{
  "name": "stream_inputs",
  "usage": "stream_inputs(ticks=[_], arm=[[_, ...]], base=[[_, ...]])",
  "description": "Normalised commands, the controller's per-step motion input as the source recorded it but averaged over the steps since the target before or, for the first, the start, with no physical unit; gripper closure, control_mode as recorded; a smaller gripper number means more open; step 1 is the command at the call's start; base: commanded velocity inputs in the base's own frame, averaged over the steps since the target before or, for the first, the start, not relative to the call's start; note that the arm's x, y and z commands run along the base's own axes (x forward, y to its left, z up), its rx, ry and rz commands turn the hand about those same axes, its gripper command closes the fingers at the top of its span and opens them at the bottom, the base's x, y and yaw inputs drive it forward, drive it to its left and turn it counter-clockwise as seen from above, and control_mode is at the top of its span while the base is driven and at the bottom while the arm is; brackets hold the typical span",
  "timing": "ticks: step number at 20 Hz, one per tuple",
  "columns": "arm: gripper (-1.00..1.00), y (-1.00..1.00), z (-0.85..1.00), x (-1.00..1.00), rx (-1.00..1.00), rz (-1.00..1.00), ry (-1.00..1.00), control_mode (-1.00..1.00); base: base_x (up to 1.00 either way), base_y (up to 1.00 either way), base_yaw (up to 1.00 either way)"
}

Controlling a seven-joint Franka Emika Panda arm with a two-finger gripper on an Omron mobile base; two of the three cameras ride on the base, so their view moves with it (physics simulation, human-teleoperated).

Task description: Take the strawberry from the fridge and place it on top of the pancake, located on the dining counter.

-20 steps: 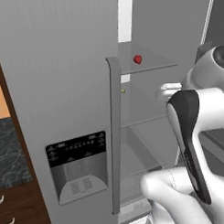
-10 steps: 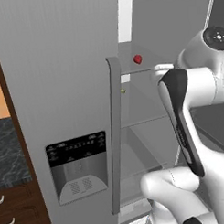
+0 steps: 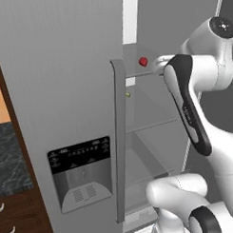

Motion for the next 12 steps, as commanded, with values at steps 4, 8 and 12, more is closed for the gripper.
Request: stream_inputs(ticks=[4,8,12], arm=[[-1.00,0.00,0.00,0.57,0.00,0.04,0.01,-1.00],[-1.00,0.00,0.00,0.70,0.00,0.01,0.10,-1.00],[-1.00,0.00,-0.08,0.73,-0.01,0.01,0.18,-1.00]], base=[[0.00,0.00,0.00],[0.00,0.00,0.00],[0.00,0.00,0.00]])
